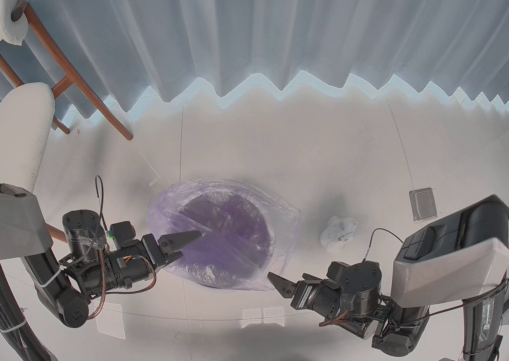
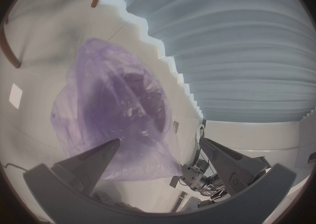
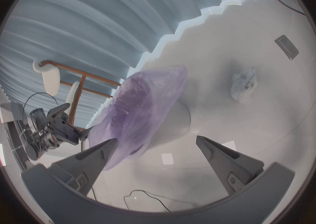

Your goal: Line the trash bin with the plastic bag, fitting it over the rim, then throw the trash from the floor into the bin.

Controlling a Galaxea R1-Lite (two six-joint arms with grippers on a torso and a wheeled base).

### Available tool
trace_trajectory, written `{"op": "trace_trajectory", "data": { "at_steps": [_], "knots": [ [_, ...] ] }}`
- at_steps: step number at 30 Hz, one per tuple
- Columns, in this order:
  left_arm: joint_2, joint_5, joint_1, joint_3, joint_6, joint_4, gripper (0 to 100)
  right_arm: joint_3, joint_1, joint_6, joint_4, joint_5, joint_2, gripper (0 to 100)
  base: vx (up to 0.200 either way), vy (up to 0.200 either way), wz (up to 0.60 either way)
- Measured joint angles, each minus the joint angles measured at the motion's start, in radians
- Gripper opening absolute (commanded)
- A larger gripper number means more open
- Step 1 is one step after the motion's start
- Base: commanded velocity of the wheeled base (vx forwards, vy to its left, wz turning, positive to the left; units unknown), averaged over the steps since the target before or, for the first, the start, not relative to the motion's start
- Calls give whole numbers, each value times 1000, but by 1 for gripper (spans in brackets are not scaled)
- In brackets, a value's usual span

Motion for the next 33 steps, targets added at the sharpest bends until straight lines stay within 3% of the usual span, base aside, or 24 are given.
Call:
{"op": "trace_trajectory", "data": {
  "at_steps": [22,29,33],
  "knots": [
    [15,0,-84,29,10,274,100,10,11,-22,0,-1,74,100,0,0,0],
    [43,10,-80,21,40,289,100,8,10,-24,0,-3,79,100,0,0,0],
    [54,65,-77,11,46,277,100,8,10,-25,0,-4,80,100,0,0,0]
  ]
}}
